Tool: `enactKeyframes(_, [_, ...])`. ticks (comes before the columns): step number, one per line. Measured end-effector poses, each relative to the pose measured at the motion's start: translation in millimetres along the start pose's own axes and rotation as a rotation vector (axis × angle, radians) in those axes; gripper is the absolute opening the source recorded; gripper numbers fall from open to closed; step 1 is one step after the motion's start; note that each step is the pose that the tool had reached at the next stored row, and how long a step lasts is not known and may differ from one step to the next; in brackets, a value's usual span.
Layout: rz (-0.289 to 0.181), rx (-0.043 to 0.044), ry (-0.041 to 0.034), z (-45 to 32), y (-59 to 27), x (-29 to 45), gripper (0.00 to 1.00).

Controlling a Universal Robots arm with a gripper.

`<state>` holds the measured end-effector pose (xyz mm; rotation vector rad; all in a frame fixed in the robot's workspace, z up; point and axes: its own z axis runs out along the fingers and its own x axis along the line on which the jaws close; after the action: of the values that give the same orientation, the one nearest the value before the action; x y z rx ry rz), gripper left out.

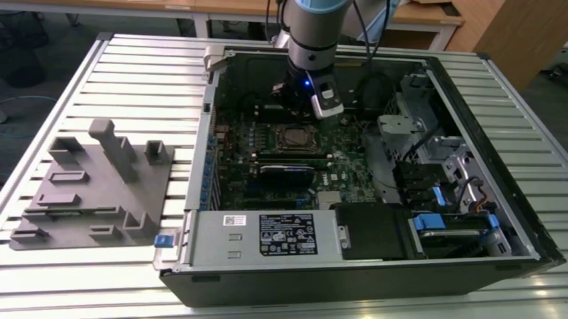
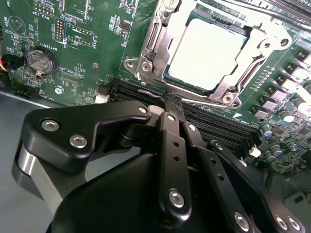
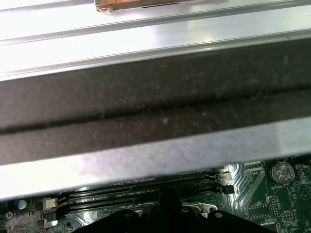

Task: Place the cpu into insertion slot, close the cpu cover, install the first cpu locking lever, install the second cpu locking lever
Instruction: 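Install the first cpu locking lever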

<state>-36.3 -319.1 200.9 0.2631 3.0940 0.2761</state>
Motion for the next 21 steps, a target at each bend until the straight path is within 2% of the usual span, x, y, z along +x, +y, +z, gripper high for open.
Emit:
enactKeyframes(10, [0.000,-0.0038,-0.0047,0.1,-0.1,0.1,0.11])
enactKeyframes(14, [-0.002,-0.0054,-0.0139,0.4,-0.4,0.3,0.11])
enactKeyframes(21, [-0.004,-0.0087,-0.0213,0.3,-0.9,2.9,0.11])
